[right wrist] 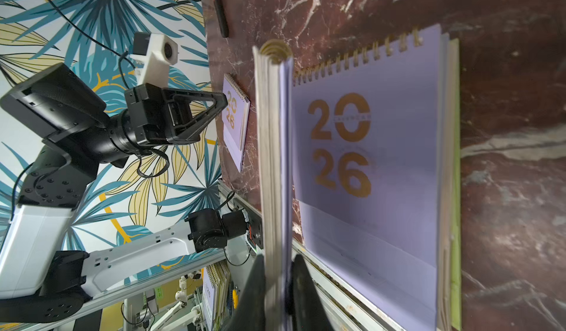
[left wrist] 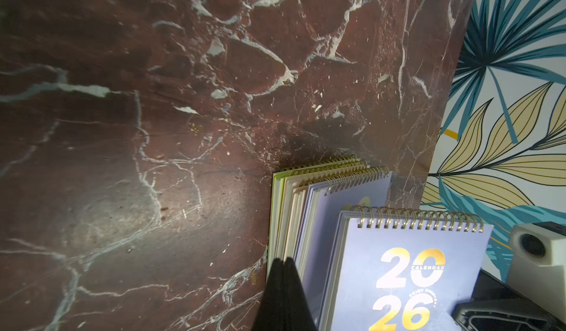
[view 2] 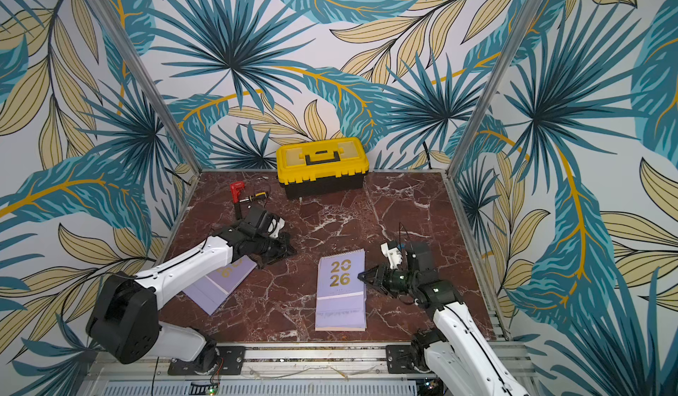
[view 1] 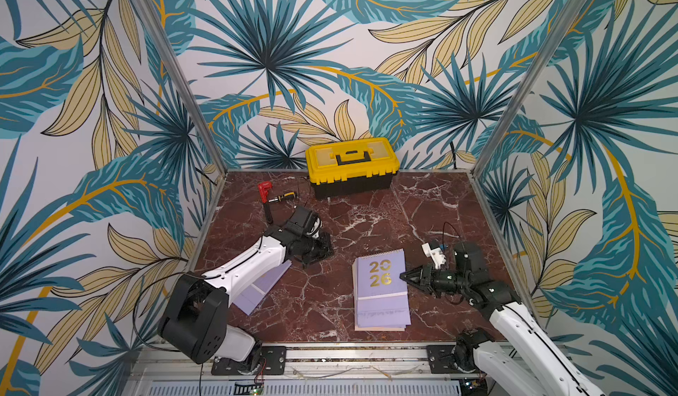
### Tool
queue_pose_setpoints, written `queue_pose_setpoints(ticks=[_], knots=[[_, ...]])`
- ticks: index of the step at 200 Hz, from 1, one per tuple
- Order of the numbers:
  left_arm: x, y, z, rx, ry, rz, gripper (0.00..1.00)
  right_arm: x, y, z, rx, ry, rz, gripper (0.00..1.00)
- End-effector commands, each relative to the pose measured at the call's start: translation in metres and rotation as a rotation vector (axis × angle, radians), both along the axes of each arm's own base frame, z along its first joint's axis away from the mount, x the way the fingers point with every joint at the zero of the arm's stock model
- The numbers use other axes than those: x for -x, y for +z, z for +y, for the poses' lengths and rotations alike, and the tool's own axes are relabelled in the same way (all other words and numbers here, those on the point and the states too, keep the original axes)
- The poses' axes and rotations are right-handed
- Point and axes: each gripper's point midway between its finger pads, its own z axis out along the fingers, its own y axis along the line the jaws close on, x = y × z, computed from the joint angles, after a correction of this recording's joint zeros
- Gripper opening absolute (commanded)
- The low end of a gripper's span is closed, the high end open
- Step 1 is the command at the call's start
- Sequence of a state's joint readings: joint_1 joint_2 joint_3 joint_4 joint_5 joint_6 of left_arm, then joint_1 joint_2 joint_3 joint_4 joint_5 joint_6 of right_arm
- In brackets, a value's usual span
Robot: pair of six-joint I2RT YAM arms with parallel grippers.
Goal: Stack the calendars
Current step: Place the calendar at the calendar.
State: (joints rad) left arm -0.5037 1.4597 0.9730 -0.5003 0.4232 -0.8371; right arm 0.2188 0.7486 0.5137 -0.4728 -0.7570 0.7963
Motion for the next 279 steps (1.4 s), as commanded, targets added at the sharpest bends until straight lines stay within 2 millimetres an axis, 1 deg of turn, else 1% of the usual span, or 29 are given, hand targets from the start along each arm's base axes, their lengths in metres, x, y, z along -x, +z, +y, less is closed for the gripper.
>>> queue_pose_setpoints(ticks=[1, 20, 39, 57, 72, 103, 131, 164, 200, 208, 220, 231, 249, 279], knots=[[0.000, -0.006, -0.015, 0.015, -0.006, -0.014, 0.00, 0.011, -0.008, -0.002, -0.002, 0.019, 0.027, 0.00], [0.005, -0.013, -0.028, 0.010, -0.028, -0.003, 0.00, 0.007, -0.007, -0.001, -0.011, 0.023, 0.007, 0.00], [0.009, -0.022, -0.038, 0.006, -0.042, 0.009, 0.00, -0.002, -0.002, 0.003, -0.048, 0.027, -0.030, 0.00], [0.011, -0.028, -0.045, 0.004, -0.053, 0.021, 0.00, -0.012, 0.008, 0.010, -0.115, 0.032, -0.052, 0.00], [0.013, -0.032, -0.048, -0.001, -0.059, 0.026, 0.00, -0.016, 0.010, 0.012, -0.117, 0.041, -0.063, 0.00], [0.015, -0.040, -0.051, -0.012, -0.068, 0.043, 0.00, -0.016, -0.001, 0.011, -0.091, 0.054, -0.040, 0.00], [0.017, -0.045, -0.053, -0.020, -0.074, 0.054, 0.00, -0.014, -0.017, 0.004, -0.029, 0.053, -0.012, 0.00], [0.021, -0.052, -0.055, -0.023, -0.079, 0.069, 0.00, -0.014, -0.031, -0.001, 0.018, 0.049, 0.016, 0.00], [0.022, -0.055, -0.059, -0.025, -0.084, 0.075, 0.00, -0.007, -0.047, -0.010, 0.101, 0.042, 0.064, 0.00], [0.022, -0.056, -0.059, -0.026, -0.084, 0.077, 0.00, -0.005, -0.050, -0.014, 0.130, 0.034, 0.075, 0.06], [0.023, -0.057, -0.060, -0.028, -0.087, 0.078, 0.00, -0.002, -0.054, -0.017, 0.160, 0.035, 0.091, 0.09], [0.024, -0.057, -0.061, -0.029, -0.088, 0.080, 0.00, 0.000, -0.058, -0.020, 0.185, 0.036, 0.105, 0.14], [0.024, -0.058, -0.062, -0.031, -0.091, 0.083, 0.00, 0.002, -0.065, -0.022, 0.205, 0.043, 0.131, 0.19], [0.025, -0.059, -0.064, -0.033, -0.094, 0.085, 0.00, -0.004, -0.070, -0.024, 0.235, 0.050, 0.149, 0.24]])
